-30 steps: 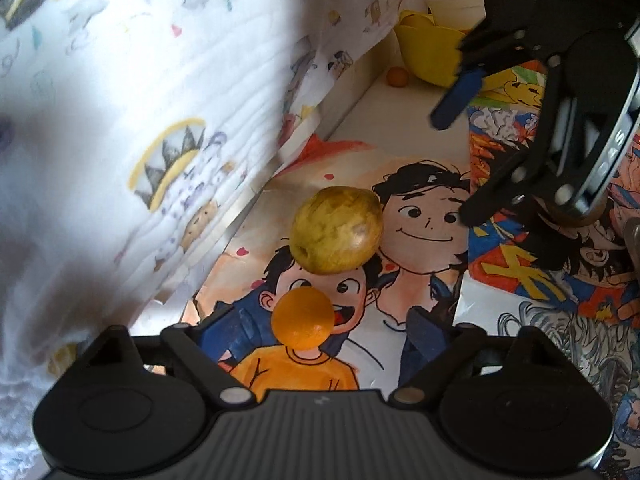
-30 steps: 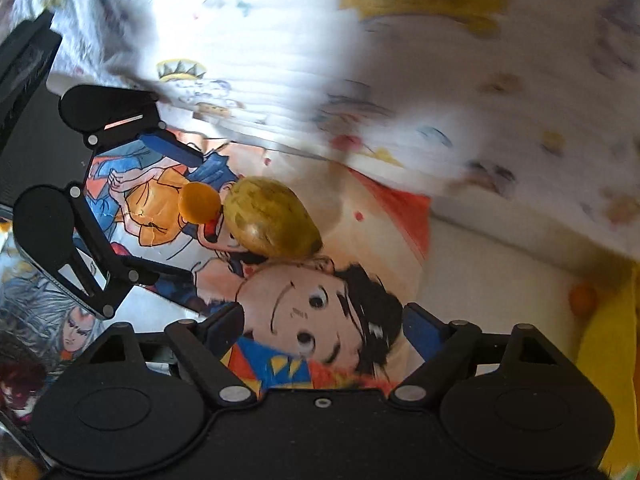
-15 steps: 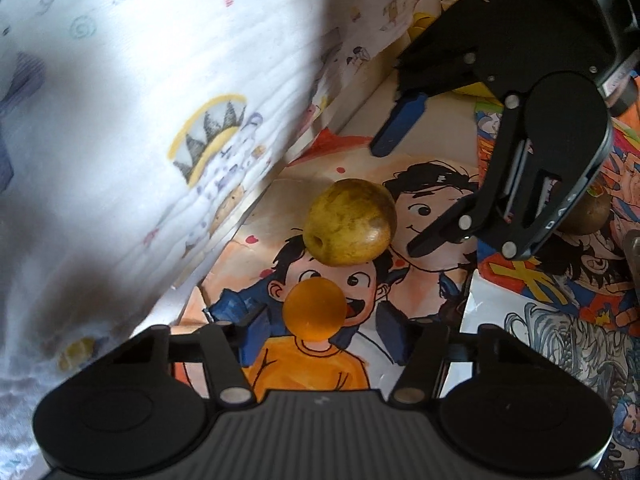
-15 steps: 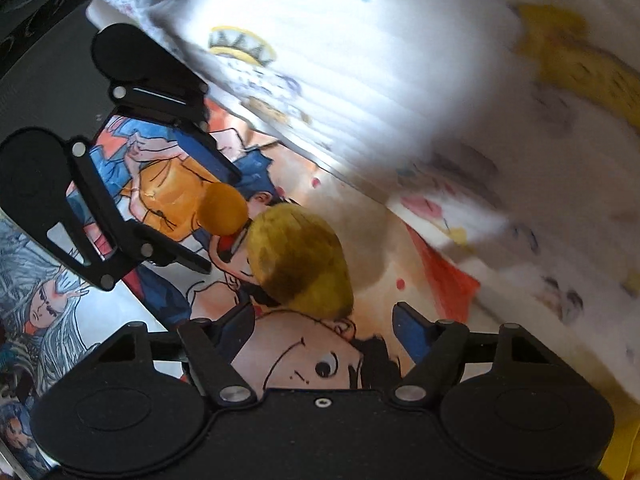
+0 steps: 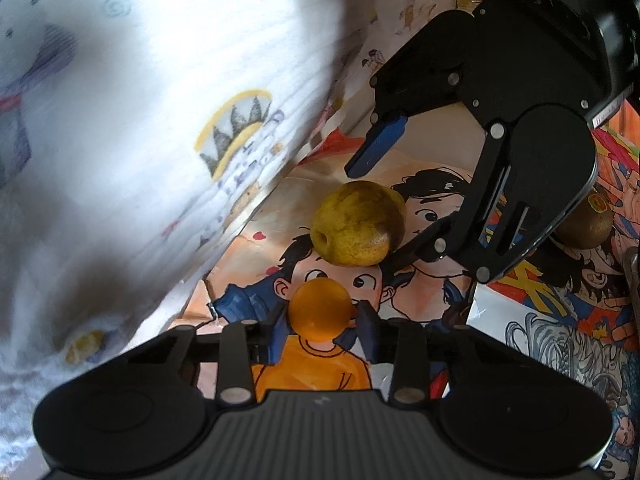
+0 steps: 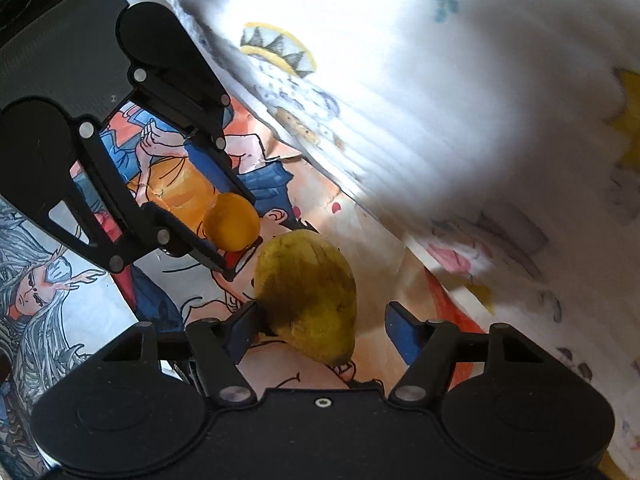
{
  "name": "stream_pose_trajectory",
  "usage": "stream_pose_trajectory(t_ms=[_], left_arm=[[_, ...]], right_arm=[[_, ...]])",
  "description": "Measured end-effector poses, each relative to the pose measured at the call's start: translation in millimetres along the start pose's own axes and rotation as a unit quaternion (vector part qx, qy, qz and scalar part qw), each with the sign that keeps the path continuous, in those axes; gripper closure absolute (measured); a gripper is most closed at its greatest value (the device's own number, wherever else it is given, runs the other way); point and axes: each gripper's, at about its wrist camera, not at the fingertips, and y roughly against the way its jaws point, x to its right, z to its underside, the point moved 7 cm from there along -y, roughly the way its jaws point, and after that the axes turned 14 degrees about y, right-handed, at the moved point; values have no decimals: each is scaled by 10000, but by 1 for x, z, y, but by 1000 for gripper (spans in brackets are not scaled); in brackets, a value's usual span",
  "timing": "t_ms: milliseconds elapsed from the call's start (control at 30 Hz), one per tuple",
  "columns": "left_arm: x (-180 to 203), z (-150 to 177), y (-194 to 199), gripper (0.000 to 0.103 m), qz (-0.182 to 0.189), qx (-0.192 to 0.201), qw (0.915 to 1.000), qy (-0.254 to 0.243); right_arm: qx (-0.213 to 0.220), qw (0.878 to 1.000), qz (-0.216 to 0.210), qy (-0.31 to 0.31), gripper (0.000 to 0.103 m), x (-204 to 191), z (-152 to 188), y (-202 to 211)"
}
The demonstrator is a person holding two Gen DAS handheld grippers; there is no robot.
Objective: Organize fruits
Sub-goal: 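Grasp the small orange with left gripper while right gripper grasps the yellow oval fruit, then carry the orange in left gripper while right gripper carries the yellow fruit to the tray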
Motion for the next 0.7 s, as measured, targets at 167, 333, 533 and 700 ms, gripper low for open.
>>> stream_pose_trajectory(t_ms=[167,333,533,700], left_arm=[[-1,0,1,67,-8,-8,10000,75],[-2,1,4,67,-17,10,9999,150],[-3,4,7,67,-20,41,9997,224],[-5,7,9,67,-9,76,9994,335]], right_arm=[[117,9999,-52,-71,46,-3,-1,-3],[203,9995,24,-254,49,-6,0,-2],[306,9953,3,-917,50,-2,7,1],[428,9845,-98,-1697,50,-2,17,8]])
